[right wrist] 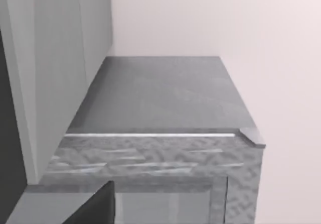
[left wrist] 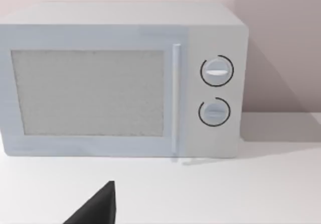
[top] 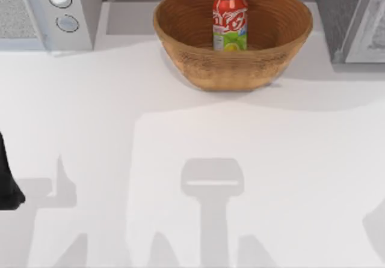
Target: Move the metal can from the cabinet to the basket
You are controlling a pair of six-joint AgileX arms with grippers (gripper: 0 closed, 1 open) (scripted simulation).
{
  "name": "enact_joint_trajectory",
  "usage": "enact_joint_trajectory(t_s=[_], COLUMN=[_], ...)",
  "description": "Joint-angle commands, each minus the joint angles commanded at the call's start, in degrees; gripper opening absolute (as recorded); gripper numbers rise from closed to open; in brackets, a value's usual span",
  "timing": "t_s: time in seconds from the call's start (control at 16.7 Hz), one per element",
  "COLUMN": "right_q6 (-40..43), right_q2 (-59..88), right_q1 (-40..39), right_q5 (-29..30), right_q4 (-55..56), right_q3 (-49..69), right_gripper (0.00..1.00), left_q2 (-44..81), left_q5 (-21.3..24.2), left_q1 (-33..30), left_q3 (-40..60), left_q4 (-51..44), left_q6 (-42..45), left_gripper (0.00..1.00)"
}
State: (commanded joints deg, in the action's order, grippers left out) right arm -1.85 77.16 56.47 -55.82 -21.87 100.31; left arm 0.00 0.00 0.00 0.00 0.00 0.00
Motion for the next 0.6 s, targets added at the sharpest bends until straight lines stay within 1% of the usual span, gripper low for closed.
enact_joint_trajectory(t_s=[0.12,0.24,0.42,0.6], right_q6=[0.04,0.08,0.17,0.30], right_q2=[0.28,0.50,0.56,0.17], right_q1=[-5.05,-12.25,-26.36,-42.69], right_q5=[5.14,12.46,26.66,42.95], right_q4=[-0.38,-0.81,-1.50,-2.14], right_q3=[0.50,1.04,1.61,1.58], right_gripper=[1.00,1.00,1.00,1.00], left_q2=[0.00,0.00,0.00,0.00], left_q5=[0.00,0.00,0.00,0.00], left_q1=[0.00,0.00,0.00,0.00], left_q3=[0.00,0.00,0.00,0.00], left_q4=[0.00,0.00,0.00,0.00], left_q6=[0.00,0.00,0.00,0.00], left_gripper=[1.00,1.00,1.00,1.00])
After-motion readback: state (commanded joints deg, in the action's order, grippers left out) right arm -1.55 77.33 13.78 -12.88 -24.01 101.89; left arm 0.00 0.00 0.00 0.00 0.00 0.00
